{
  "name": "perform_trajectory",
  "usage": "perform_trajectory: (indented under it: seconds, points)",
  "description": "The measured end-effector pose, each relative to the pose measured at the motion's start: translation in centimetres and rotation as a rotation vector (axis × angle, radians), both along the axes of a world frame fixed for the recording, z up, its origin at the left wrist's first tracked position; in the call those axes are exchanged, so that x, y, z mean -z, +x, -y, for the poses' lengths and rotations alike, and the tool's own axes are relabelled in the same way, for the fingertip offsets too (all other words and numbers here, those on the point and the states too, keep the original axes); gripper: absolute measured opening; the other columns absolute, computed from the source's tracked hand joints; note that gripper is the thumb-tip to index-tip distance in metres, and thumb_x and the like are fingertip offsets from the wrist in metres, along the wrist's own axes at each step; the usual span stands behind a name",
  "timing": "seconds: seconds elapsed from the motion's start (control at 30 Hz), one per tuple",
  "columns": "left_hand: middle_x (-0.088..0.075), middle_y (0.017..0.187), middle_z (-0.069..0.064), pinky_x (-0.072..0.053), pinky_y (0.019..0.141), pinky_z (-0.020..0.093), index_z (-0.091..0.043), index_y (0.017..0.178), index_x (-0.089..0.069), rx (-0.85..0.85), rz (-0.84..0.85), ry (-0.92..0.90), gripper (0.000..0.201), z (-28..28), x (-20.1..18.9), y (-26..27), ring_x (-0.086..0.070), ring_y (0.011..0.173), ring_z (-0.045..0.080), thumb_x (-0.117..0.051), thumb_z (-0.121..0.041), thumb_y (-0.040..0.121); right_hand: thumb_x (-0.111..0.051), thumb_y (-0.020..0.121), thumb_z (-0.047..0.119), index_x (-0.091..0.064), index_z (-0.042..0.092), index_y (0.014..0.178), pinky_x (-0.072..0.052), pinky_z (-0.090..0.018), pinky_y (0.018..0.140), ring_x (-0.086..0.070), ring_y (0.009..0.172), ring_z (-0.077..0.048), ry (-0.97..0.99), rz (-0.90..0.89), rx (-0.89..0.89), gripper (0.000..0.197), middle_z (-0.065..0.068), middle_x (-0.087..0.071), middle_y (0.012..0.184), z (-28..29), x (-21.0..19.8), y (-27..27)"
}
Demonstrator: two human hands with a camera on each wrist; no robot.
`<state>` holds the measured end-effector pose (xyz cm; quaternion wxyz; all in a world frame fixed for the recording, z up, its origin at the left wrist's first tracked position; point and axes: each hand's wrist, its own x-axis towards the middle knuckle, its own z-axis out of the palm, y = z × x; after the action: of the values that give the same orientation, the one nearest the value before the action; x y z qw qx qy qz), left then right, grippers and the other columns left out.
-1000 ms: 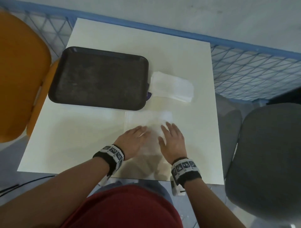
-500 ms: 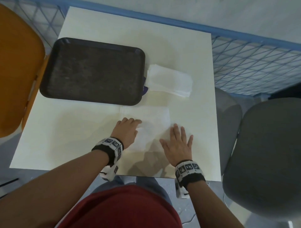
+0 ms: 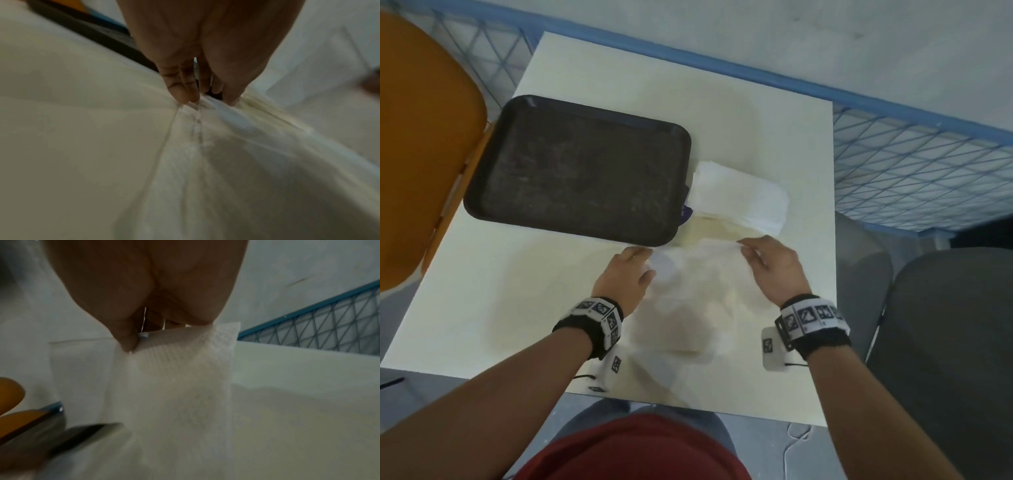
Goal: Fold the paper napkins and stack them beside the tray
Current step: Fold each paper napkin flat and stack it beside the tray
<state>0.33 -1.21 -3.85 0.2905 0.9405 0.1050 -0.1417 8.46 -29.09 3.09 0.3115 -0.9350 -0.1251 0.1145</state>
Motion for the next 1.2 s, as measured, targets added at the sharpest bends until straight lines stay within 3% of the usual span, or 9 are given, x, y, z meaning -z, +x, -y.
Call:
perform_trajectory:
  seconds: [0.1, 0.2, 0.37, 0.47, 0.6, 0.73, 0.93, 1.07, 1.2]
  points:
    - [-0.044, 0.142, 0.002, -0.049, 0.097, 0.044, -0.026, 0.143, -0.044, 0.037, -0.050, 0.104, 0.053, 0.1, 0.2, 0.3, -0.048, 0.120, 0.026, -0.060, -0.033, 0.093, -0.067, 0.095, 0.034, -0.076, 0.027, 0.109, -0.041, -0.011, 0.089, -0.066, 0.103, -0.007, -0.001, -0.078, 0.067, 0.018, 0.010, -0.073, 0.107, 0.5, -2.0, 5.5]
    - [-0.047, 0.133, 0.001, -0.049, 0.098, 0.042, -0.029, 0.139, -0.050, 0.015, -0.051, 0.089, 0.050, 0.3, -0.1, 0.7, -0.047, 0.119, 0.024, -0.063, -0.034, 0.091, -0.069, 0.092, 0.041, -0.076, 0.029, 0.103, -0.045, -0.019, 0.084, -0.065, 0.095, -0.009, -0.080, -0.070, 0.075, 0.017, 0.010, -0.072, 0.098, 0.4, -3.0, 10.6]
    - [-0.053, 0.123, -0.005, -0.049, 0.092, 0.034, -0.027, 0.122, -0.062, 0.009, -0.039, 0.083, 0.033, 0.2, -0.9, 1.2, -0.048, 0.110, 0.017, -0.067, -0.034, 0.090, -0.065, 0.094, 0.043, -0.073, 0.029, 0.109, -0.043, -0.023, 0.085, -0.062, 0.098, -0.011, -0.232, -0.053, -0.003, 0.022, 0.006, -0.073, 0.108, -1.0, -1.6, 16.6]
    - [-0.058, 0.114, -0.008, -0.045, 0.085, 0.028, -0.027, 0.115, -0.063, -0.025, -0.021, 0.051, 0.027, 0.2, -0.9, 1.2, -0.046, 0.097, 0.012, -0.069, -0.031, 0.089, -0.061, 0.094, 0.050, -0.063, 0.035, 0.128, -0.041, -0.041, 0.105, -0.058, 0.123, -0.024, -0.433, 0.010, -0.073, 0.038, 0.004, -0.064, 0.133, -2.1, 0.4, 18.1]
    - [-0.058, 0.101, -0.008, -0.044, 0.081, 0.028, -0.028, 0.117, -0.065, -0.039, -0.019, 0.005, 0.032, 0.2, -0.6, 1.0, -0.044, 0.089, 0.013, -0.072, -0.024, 0.086, -0.065, 0.093, 0.047, -0.064, 0.026, 0.128, -0.041, -0.042, 0.103, -0.053, 0.123, -0.027, -0.248, 0.147, -0.061, 0.041, -0.001, -0.059, 0.135, -3.2, 1.1, 14.9]
    - [-0.054, 0.103, -0.008, -0.047, 0.076, 0.023, -0.025, 0.104, -0.069, -0.079, 0.040, -0.154, 0.029, 0.3, -0.8, 1.0, -0.053, 0.076, 0.010, -0.078, -0.011, 0.080, -0.074, 0.087, 0.047, -0.068, 0.032, 0.112, -0.053, -0.031, 0.091, -0.062, 0.101, -0.006, 0.116, -0.120, -0.030, 0.029, 0.013, -0.066, 0.115, -4.0, 1.7, 6.9]
    - [-0.059, 0.109, -0.009, -0.050, 0.076, 0.021, -0.027, 0.122, -0.061, -0.048, 0.078, -0.185, 0.045, 0.0, -1.9, 0.8, -0.060, 0.080, 0.006, -0.075, -0.010, 0.083, -0.075, 0.087, 0.038, -0.060, 0.029, 0.132, -0.044, -0.029, 0.102, -0.055, 0.116, -0.013, 0.006, -0.230, -0.248, 0.048, 0.009, -0.057, 0.129, -4.2, 5.3, -0.1]
    - [-0.067, 0.096, -0.012, -0.048, 0.072, 0.016, -0.033, 0.118, -0.061, -0.079, 0.027, -0.209, 0.034, -0.2, -2.4, 0.6, -0.064, 0.087, 0.005, -0.072, -0.020, 0.088, -0.068, 0.093, 0.023, -0.068, 0.025, 0.114, -0.052, -0.034, 0.092, -0.061, 0.099, -0.011, -0.022, -0.155, -0.217, 0.021, 0.008, -0.063, 0.108, -4.8, 6.1, -0.5]
    - [-0.069, 0.094, -0.014, -0.055, 0.085, 0.030, -0.030, 0.103, -0.069, -0.017, 0.058, -0.135, 0.014, -0.3, -2.3, 0.4, -0.065, 0.087, 0.008, -0.070, -0.026, 0.089, -0.065, 0.094, 0.025, -0.069, 0.024, 0.096, -0.051, -0.039, 0.089, -0.057, 0.101, -0.016, -0.094, -0.063, -0.240, 0.005, 0.007, -0.066, 0.104, -5.0, 5.9, -0.3]
